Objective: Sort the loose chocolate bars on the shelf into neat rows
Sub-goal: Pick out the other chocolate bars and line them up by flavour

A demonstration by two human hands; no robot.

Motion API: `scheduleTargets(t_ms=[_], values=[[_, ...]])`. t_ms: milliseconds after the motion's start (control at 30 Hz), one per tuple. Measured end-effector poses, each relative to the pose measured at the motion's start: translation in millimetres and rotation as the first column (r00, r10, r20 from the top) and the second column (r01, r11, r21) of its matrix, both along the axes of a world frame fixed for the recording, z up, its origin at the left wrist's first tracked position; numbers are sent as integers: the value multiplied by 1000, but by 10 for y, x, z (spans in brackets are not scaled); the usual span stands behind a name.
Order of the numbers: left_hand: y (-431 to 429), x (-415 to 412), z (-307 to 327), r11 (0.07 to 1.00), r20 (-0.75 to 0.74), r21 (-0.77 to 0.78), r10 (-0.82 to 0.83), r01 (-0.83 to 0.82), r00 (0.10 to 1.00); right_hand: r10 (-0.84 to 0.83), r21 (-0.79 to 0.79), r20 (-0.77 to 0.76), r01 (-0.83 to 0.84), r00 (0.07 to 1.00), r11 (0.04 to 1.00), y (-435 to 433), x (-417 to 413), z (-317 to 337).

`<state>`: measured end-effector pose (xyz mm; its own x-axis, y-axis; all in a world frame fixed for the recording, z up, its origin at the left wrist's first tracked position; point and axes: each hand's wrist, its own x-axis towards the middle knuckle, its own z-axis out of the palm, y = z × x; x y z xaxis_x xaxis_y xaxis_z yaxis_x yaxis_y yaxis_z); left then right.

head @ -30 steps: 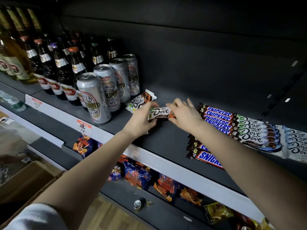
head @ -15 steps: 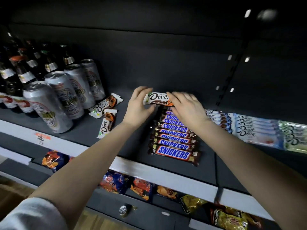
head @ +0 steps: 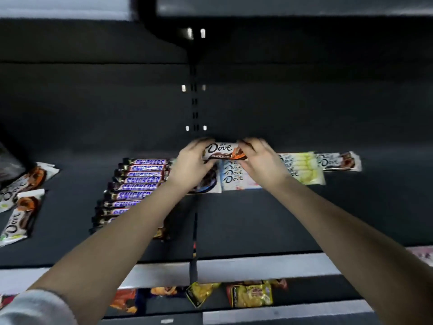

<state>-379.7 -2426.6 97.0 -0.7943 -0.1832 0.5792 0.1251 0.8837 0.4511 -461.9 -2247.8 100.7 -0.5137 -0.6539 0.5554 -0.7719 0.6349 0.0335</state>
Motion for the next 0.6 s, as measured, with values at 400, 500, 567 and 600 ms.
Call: scheduleTargets(t_ms=[400, 500, 567, 600], values=[[1524, -728, -276, 978, 126, 71, -204, 196, 971, -190, 85, 160, 178, 969, 980, 1686, -376, -202], [1919, -907, -380, 972, 160, 3, -230, 233, 960, -239, 116, 211, 218, 948, 969, 2096, -497, -282], [2168, -1012, -444, 968, 179, -29, -240, 249, 954, -264, 166, 251, 228, 931, 959, 2343, -585, -304], [2284, -1048, -466, 967, 190, -41, -240, 251, 952, -271, 181, 267, 228, 925, 957, 2455, -625, -310]])
